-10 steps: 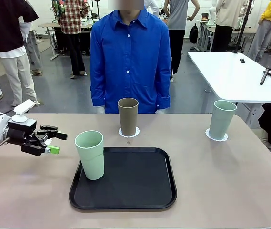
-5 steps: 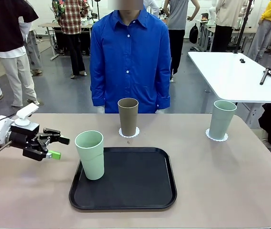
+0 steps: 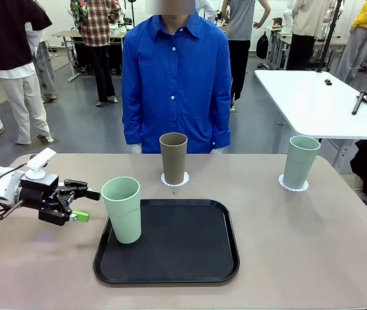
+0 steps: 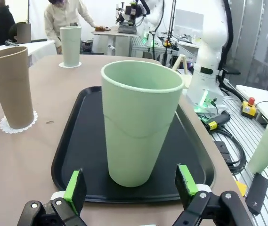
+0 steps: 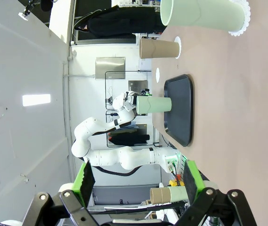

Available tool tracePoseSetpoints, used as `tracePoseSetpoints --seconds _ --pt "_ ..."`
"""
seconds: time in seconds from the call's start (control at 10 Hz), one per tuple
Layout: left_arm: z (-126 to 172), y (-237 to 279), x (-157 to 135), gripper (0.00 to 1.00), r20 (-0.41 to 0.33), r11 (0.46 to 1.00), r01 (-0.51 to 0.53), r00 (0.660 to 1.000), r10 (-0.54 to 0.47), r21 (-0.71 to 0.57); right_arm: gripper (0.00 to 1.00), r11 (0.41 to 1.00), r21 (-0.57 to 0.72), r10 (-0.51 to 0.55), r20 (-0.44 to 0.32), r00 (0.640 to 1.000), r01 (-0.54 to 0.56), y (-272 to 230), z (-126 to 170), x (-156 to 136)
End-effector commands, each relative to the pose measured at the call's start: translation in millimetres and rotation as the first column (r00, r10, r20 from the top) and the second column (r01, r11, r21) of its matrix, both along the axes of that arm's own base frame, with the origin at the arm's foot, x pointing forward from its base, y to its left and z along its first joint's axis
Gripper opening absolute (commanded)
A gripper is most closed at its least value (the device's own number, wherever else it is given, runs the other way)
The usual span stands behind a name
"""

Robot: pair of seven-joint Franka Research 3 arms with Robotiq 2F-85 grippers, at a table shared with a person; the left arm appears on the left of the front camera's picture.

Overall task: Place coasters on the table and set cups on them.
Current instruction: Take one Reusable plastic cup from the Flat Tray and place it on a coaster set by the human.

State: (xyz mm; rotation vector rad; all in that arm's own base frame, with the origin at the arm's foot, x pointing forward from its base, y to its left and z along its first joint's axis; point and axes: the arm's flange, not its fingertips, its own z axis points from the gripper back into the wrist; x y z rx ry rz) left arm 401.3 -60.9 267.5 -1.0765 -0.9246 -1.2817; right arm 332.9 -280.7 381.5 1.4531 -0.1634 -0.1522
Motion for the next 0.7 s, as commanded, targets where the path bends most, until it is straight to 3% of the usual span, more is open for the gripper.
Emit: tracePoseSetpoints --seconds 0.0,0.6 --pt "-16 -7 3 1.0 0.041 0.997 -0.038 0.998 0.041 -0.063 1.0 1.0 -0.005 -0.003 0.005 1.0 0.003 0 1 0" --pt "-28 -37 -7 1.0 0.027 0.997 0.032 0.999 -0.03 -0.067 1.0 1.0 -0.005 -0.003 0.005 1.0 0.003 0 1 0"
